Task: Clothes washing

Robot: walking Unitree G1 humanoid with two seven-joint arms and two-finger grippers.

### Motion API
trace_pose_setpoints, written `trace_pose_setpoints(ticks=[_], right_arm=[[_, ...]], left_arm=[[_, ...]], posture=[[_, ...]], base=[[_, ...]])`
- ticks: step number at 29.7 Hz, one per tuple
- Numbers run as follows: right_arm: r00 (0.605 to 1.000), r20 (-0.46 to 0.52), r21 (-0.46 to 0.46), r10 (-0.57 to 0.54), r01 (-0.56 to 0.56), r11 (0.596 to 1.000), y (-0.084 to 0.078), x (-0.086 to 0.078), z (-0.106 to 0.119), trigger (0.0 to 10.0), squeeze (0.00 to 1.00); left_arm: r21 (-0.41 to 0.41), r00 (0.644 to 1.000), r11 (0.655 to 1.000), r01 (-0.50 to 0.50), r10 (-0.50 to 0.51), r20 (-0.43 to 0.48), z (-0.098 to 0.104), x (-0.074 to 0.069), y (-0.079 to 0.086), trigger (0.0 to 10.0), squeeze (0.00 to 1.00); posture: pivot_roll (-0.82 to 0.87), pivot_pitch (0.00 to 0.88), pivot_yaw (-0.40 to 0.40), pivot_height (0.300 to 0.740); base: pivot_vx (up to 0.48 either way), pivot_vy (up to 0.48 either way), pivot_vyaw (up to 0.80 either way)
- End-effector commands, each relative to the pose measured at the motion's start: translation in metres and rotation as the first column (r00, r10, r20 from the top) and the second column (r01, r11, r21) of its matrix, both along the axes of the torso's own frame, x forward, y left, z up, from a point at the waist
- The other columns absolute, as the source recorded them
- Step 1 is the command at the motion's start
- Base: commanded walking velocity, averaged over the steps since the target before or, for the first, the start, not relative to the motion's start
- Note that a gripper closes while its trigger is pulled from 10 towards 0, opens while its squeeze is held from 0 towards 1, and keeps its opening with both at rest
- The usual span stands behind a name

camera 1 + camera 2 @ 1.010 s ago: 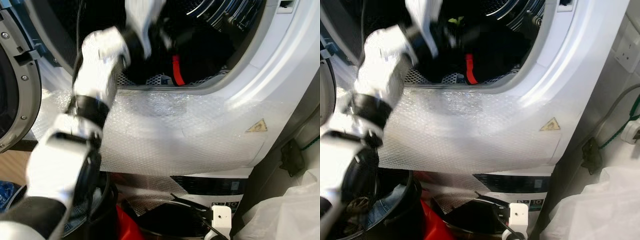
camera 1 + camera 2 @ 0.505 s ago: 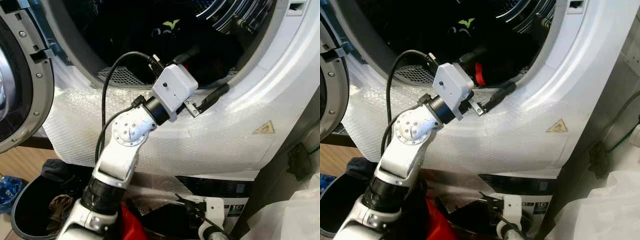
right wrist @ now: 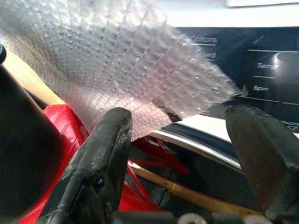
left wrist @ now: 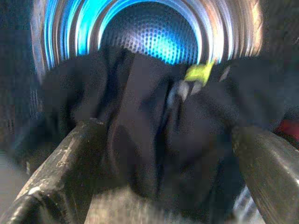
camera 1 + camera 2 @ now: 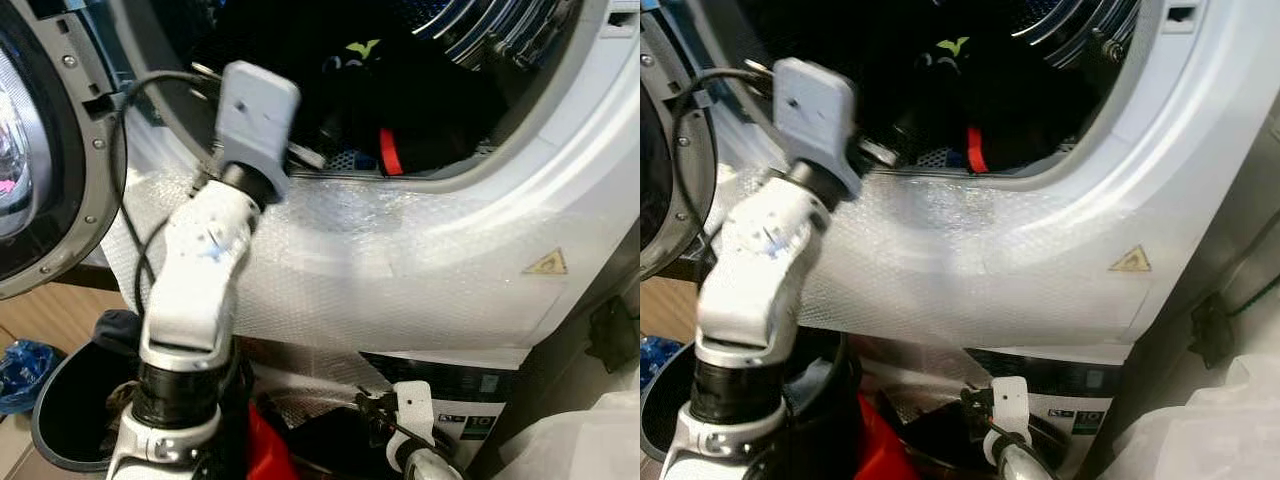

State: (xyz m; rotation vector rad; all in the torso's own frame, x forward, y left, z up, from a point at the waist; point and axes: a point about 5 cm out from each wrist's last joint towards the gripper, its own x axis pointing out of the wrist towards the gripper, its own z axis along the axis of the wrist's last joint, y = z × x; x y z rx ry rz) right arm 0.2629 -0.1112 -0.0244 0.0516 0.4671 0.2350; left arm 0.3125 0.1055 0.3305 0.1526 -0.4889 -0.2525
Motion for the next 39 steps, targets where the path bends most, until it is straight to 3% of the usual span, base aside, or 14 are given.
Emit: trace_pose_setpoints(ticks=[1,7,17,21,24,29,31,32,35,39], right_arm=[[1.0,-0.009,0.003,0.021,-0.021,1.0,0.007,0.0,0.0,10.0,0.0],[1.0,-0.019,-0.003,0.021,-0.021,1.0,0.006,-0.002,-0.002,10.0,0.0],[1.0,-0.012,-0.011,0.006,-0.006,1.0,0.0,0.002,0.0,10.0,0.0],[1.0,-0.013,-0.013,0.002,-0.002,1.0,0.0,0.002,0.0,10.0,0.0],[1.0,-0.013,-0.009,0.004,-0.004,1.0,0.002,0.001,0.0,10.0,0.0],[1.0,-0.014,-0.007,0.005,-0.005,1.0,0.003,0.0,-0.001,10.0,0.0],[1.0,-0.014,-0.007,0.004,-0.004,1.0,0.003,-0.001,-0.001,10.0,0.0],[1.0,-0.018,-0.007,0.0,0.0,1.0,0.001,-0.002,-0.002,10.0,0.0],[1.0,-0.023,-0.008,0.001,-0.001,1.0,0.001,-0.004,-0.004,10.0,0.0],[1.0,-0.028,-0.007,0.009,-0.009,1.0,0.003,-0.007,-0.006,10.0,0.0]], left_arm=[[-0.02,0.996,1.0,-0.006,0.005,-0.086,-0.007,0.003,0.005,10.0,0.0],[-0.042,0.987,0.999,0.022,-0.029,-0.157,-0.009,0.005,0.005,10.0,0.0],[-0.052,0.97,0.995,-0.087,0.072,-0.233,-0.012,0.026,0.032,10.0,0.0],[-0.048,0.967,0.996,-0.081,0.067,-0.246,-0.013,0.028,0.036,10.0,0.0],[-0.082,0.963,0.996,0.025,-0.046,-0.265,-0.011,0.031,0.033,10.0,0.0],[-0.019,0.963,0.989,0.144,-0.145,-0.228,-0.003,0.036,0.032,10.0,0.0],[-0.01,0.963,0.988,0.157,-0.155,-0.222,-0.002,0.037,0.033,10.0,0.0],[0.033,0.969,0.983,0.178,-0.169,-0.182,0.012,0.04,0.034,10.0,0.0],[0.072,0.972,0.977,0.198,-0.187,-0.139,0.026,0.042,0.034,10.0,0.0],[0.096,0.969,0.976,0.197,-0.179,-0.171,0.039,0.056,0.033,10.0,0.0]], posture=[[0.07,0.0,0.089,0.74],[0.07,0.0,0.089,0.74],[0.05,0.0,0.082,0.74],[0.05,0.0,0.088,0.74],[0.04,0.0,0.091,0.74],[0.03,0.0,0.095,0.74],[0.03,0.0,0.095,0.74],[0.03,0.0,0.091,0.74],[0.03,0.0,0.089,0.74],[0.02,0.0,0.094,0.74]], base=[[0.0,0.0,0.0],[0.0,0.0,0.0],[0.0,0.0,0.0],[0.0,0.0,0.0],[0.0,0.0,0.0],[0.0,0.0,0.0],[0.0,0.0,0.0],[0.0,0.0,0.0],[0.0,0.0,0.0],[0.0,0.0,0.0]])
